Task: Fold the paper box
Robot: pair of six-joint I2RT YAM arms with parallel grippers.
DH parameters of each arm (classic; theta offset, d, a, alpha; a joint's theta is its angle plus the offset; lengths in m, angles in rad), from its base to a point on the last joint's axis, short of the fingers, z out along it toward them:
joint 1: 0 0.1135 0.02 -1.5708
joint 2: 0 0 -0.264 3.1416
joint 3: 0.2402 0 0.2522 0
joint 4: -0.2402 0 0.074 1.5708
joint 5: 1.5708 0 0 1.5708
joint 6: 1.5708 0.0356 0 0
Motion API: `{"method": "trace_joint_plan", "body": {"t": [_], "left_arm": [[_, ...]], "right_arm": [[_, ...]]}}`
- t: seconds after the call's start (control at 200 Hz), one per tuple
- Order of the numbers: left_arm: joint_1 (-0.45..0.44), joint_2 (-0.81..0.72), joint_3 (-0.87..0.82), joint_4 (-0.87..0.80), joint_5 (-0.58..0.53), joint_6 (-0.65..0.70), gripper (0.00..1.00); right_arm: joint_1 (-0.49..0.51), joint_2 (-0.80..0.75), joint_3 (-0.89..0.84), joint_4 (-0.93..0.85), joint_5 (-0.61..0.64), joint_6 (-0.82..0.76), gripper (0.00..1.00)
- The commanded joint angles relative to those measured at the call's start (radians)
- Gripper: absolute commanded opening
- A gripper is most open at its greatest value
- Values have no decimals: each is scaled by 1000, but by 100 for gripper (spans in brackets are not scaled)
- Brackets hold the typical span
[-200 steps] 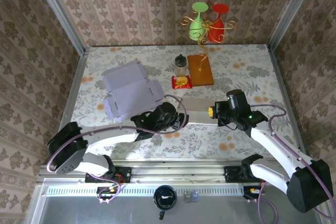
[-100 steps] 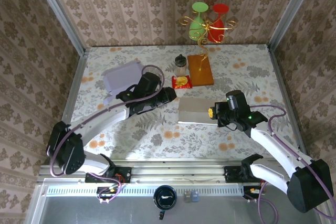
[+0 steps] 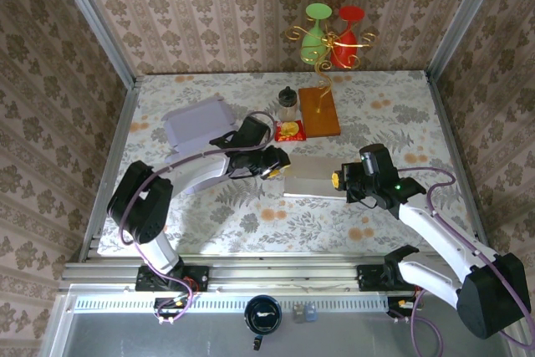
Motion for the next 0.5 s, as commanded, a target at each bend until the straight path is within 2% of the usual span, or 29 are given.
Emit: {"method": "trace_joint_plan", "body": {"t": [0.0, 0.495], "left_arm": [[-11, 6, -4, 62, 28, -30, 39], [-39, 22, -23, 68, 10, -24, 28]], "right_arm": [[8, 12, -18, -9, 35, -10, 0], [9, 13, -36, 2, 32, -14, 0]]}}
